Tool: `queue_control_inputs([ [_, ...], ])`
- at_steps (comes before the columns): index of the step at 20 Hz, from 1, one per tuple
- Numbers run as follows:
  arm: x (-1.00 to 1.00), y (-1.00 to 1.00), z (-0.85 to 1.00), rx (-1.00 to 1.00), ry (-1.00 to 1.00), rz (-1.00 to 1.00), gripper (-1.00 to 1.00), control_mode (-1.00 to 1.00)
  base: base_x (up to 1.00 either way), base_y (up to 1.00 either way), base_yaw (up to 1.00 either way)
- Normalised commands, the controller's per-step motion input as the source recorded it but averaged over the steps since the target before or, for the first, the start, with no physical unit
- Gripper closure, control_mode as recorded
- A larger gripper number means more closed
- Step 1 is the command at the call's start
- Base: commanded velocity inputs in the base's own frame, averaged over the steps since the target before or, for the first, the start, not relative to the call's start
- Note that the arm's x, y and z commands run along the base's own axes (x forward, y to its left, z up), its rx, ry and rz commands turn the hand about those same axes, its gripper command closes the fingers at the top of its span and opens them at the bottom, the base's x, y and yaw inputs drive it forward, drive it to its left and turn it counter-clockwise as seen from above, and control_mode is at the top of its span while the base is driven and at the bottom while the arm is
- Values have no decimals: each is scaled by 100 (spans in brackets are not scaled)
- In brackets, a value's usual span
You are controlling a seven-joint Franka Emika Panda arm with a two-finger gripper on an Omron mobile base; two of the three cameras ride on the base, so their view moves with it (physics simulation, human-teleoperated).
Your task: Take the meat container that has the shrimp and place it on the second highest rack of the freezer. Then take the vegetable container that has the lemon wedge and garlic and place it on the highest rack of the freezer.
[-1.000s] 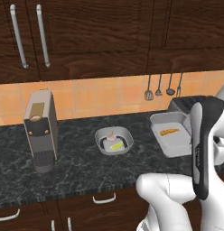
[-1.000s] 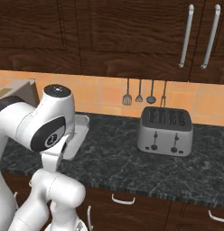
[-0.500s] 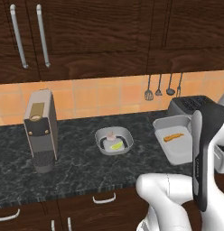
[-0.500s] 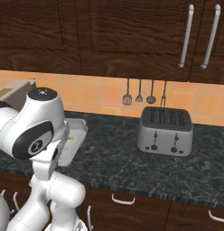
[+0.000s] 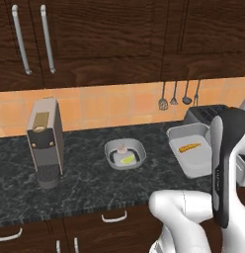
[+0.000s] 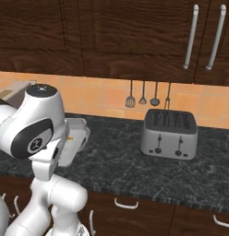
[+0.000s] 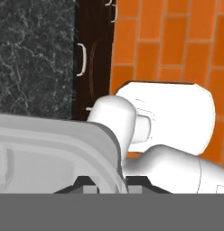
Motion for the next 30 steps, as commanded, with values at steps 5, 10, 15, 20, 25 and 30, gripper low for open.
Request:
queue_control_inputs([
  [5, 0, 0, 0, 0, 0, 0, 100, 100, -77, 14, 51],
  [10, 0, 0, 0, 0, 0, 0, 100, 100, -29, 27, 96],
  [15, 0, 0, 0, 0, 0, 0, 100, 100, -19, 2, 100],
  [20, 0, 0, 0, 0, 0, 0, 100, 100, -17, 0, 100],
  [25, 0, 0, 0, 0, 0, 0, 100, 100, -17, 0, 100],
  [30, 0, 0, 0, 0, 0, 0, 100, 100, -15, 0, 100],
])
